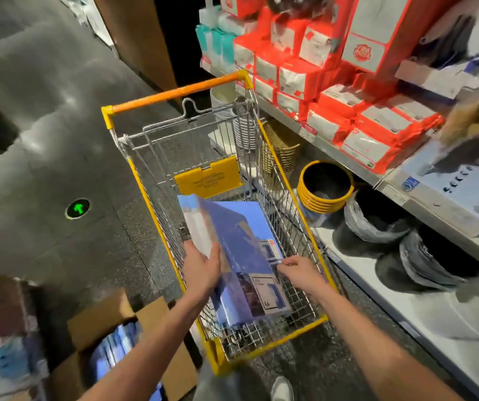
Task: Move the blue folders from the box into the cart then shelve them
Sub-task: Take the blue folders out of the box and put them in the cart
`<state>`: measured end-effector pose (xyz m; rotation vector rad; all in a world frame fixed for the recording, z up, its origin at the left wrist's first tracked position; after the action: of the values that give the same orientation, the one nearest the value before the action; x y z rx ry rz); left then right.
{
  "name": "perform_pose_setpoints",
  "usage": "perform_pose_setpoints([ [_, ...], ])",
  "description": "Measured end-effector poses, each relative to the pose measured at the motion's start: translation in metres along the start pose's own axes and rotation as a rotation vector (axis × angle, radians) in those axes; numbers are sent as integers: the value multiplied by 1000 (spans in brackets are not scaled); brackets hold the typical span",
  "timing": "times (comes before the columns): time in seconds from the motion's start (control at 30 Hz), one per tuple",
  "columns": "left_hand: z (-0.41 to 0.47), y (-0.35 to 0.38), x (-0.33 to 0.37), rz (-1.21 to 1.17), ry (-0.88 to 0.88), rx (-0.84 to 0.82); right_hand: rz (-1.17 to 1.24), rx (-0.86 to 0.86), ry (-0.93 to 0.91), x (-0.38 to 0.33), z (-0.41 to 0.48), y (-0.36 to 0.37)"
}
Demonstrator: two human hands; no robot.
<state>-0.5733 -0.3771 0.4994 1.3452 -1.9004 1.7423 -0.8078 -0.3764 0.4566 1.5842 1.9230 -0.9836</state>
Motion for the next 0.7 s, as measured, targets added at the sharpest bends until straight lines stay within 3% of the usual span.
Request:
perform_pose_setpoints([
  [0.23,102,68,10,-148,-80,-158,82,118,163,-15,39,-1],
  [0.47,194,129,8,-54,-99,-334,-183,212,212,-38,81,23],
  [0.6,232,168,-8,-32,-127,-388,-319,109,178,-49,110,47],
  [0.7,244,184,-10,-7,-139,-425,-283,70,182,-49,113,55],
])
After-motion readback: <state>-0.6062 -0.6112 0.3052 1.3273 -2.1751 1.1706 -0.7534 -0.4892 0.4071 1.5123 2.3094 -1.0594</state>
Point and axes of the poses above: each hand's wrist, its own z-axis towards the middle knuckle, its own y-axis out of the palm, x = y × z, the point moved 1 cm from there along z, towards the middle knuckle, and after that the axes turned 13 degrees about z, right-handed, at the moved point
